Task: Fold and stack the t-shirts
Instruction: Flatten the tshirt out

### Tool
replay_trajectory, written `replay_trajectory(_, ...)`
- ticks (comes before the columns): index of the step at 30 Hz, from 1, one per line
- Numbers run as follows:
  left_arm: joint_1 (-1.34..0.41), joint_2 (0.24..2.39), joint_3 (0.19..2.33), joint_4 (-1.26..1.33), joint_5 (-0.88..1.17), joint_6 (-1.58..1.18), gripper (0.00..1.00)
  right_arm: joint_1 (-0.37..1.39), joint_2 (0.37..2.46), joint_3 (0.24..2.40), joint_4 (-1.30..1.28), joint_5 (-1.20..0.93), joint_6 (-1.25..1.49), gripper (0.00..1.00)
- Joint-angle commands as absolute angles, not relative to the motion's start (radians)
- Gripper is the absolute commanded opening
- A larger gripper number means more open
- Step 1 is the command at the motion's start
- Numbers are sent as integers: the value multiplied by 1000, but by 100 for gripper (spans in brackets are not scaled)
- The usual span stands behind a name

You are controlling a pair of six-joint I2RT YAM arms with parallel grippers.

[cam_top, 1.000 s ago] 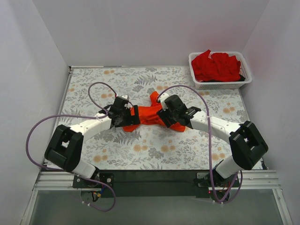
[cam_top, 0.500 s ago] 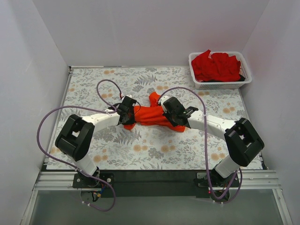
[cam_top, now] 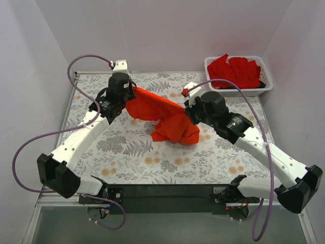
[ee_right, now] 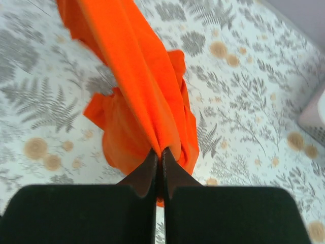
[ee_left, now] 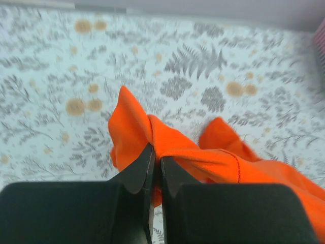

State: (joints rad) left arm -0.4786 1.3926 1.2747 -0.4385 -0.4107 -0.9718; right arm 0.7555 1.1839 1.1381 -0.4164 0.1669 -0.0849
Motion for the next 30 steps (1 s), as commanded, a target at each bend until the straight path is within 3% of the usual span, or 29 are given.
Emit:
replay_trajectory(1,-437,1318,1403,-471,-598,-802,0,745,1106,1198,-497,56,-91,1)
replay_trajectory(8,-439,1289,1600,-488,-583,-693,0,746,1066,1282,-502,18,-89,1)
replay_trajectory(19,-437,1098,1656,-529,-630,-654,0,746,1026,1347,-497,-190,-120,1)
replay_trajectory(26,-437,1218,1672,-451,-559,-568,0,739,1081,1347,-495,75,-101,1)
replay_trajectory(30,-437,1397,1637,-359,-488,-557,0,701,1178,1306,-432,283,-132,1)
